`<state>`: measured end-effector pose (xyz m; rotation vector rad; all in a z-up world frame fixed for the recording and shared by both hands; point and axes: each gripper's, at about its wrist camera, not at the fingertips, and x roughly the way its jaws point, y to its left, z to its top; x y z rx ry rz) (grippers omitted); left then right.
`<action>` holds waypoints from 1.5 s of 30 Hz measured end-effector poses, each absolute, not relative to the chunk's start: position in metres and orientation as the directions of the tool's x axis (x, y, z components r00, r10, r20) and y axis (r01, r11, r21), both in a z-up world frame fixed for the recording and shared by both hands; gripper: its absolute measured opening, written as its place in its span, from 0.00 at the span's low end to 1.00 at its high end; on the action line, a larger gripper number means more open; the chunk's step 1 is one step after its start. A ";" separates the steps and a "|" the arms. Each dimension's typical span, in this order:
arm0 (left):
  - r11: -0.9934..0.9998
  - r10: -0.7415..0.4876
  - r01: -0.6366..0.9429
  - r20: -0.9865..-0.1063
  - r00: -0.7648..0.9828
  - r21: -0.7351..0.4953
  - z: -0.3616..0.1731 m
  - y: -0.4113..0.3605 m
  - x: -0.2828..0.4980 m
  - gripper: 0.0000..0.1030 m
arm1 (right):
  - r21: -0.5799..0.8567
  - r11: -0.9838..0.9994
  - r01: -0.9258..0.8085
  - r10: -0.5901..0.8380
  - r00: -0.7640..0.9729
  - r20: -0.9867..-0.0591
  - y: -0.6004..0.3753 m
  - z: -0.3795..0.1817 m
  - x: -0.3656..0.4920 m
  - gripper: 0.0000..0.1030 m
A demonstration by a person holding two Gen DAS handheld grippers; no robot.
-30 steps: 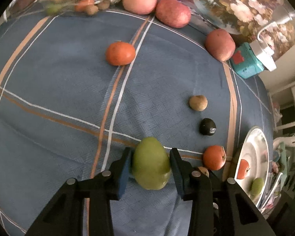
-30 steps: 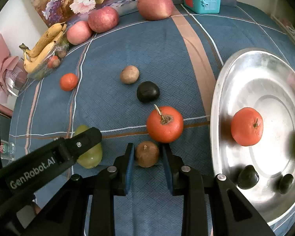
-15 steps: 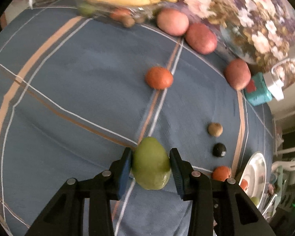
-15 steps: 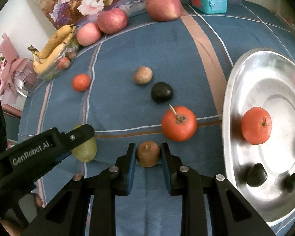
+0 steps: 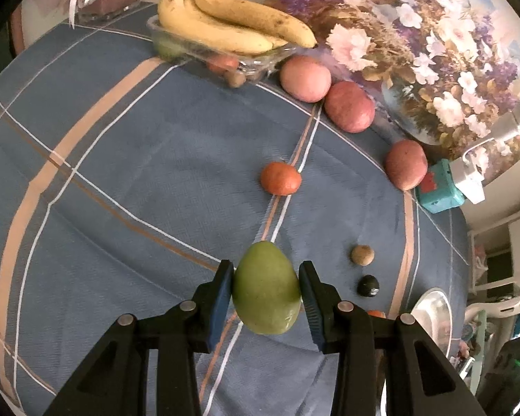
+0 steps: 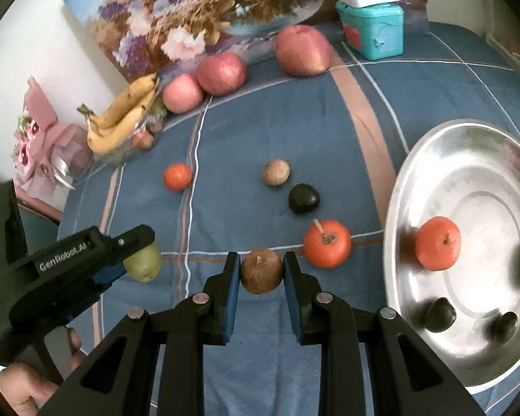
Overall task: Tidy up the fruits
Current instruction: 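Carry green pear and brown kiwi over the steel plate and open both grippers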
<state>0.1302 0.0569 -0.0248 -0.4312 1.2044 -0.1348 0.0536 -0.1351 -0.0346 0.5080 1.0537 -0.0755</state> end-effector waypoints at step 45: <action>0.793 -0.548 0.471 -0.789 0.277 -0.386 -0.035 -0.180 0.090 0.40 | 0.287 0.653 0.701 -0.135 0.480 -0.867 -0.309 -0.030 -0.026 0.26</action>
